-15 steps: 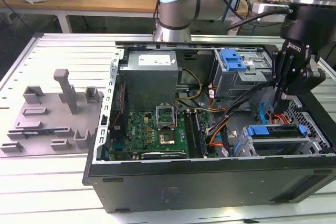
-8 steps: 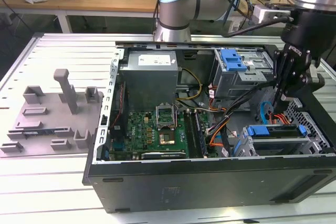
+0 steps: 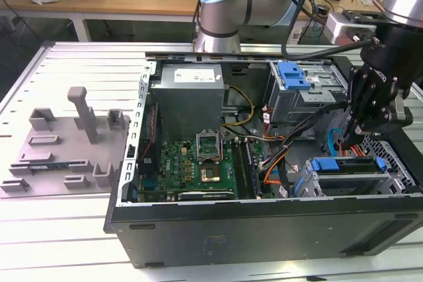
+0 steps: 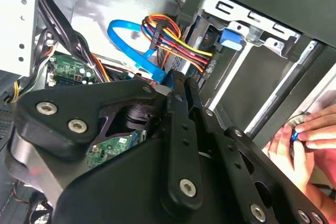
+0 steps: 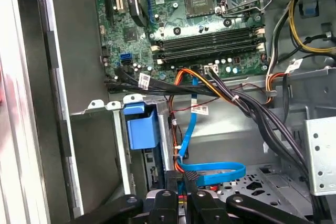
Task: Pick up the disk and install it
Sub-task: 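Insert the second disk wire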
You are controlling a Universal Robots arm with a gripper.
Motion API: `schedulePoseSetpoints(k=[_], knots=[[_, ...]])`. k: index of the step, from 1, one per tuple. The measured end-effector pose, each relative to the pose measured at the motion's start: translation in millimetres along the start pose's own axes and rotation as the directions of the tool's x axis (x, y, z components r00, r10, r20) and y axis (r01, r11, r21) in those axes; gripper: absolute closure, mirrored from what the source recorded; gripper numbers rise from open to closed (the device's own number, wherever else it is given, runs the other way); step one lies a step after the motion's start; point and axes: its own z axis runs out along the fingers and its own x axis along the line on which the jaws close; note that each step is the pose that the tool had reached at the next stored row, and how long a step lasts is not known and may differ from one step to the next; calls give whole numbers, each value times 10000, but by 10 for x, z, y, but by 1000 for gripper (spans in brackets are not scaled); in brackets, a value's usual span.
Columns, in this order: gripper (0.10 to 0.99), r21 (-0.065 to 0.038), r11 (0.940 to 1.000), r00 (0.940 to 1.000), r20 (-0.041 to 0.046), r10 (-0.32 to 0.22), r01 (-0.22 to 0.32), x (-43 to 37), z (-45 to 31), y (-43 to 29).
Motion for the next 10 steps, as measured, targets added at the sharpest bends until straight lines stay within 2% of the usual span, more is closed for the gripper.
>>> schedulePoseSetpoints(k=[4, 6, 10], knots=[[925, -33, 10000, 9998, 223, -6, 7, 57, 1, -9], [925, -50, 10000, 9994, 355, -19, 20, 117, 8, -18], [925, -31, 9998, 9990, 381, -218, 219, 182, 15, -25]])
